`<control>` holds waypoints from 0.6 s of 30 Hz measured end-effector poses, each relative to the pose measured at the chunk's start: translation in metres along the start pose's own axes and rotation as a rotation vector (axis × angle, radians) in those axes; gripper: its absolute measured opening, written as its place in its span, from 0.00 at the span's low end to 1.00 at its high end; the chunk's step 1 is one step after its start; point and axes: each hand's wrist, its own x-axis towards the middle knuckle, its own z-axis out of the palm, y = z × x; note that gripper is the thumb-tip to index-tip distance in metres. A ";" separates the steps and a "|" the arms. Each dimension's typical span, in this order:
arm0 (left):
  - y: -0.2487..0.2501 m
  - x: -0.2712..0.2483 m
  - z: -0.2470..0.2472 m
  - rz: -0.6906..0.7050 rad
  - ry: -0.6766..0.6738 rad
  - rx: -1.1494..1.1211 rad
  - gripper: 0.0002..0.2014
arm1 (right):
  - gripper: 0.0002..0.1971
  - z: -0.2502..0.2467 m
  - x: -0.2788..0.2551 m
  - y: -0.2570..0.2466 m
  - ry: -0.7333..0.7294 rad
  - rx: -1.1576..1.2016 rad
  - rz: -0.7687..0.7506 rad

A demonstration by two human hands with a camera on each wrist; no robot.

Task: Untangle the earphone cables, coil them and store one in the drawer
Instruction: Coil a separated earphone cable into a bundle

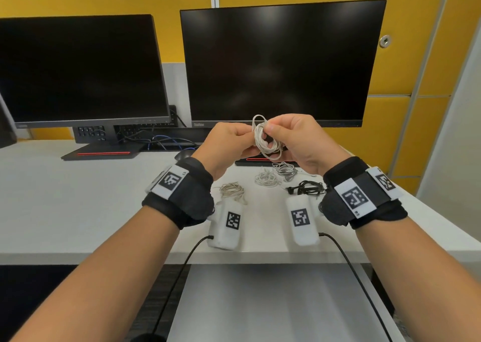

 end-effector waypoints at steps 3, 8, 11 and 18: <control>-0.002 -0.001 0.003 -0.049 0.012 -0.151 0.11 | 0.07 0.001 0.003 0.002 0.030 -0.035 -0.031; -0.003 0.000 0.006 -0.129 0.155 -0.303 0.05 | 0.07 0.004 0.009 0.008 0.085 -0.101 -0.084; -0.005 0.000 0.006 -0.165 0.179 -0.319 0.06 | 0.06 0.006 0.011 0.011 0.105 -0.122 -0.092; -0.001 -0.002 0.006 -0.162 0.127 -0.466 0.09 | 0.07 0.007 0.012 0.016 0.226 -0.246 -0.147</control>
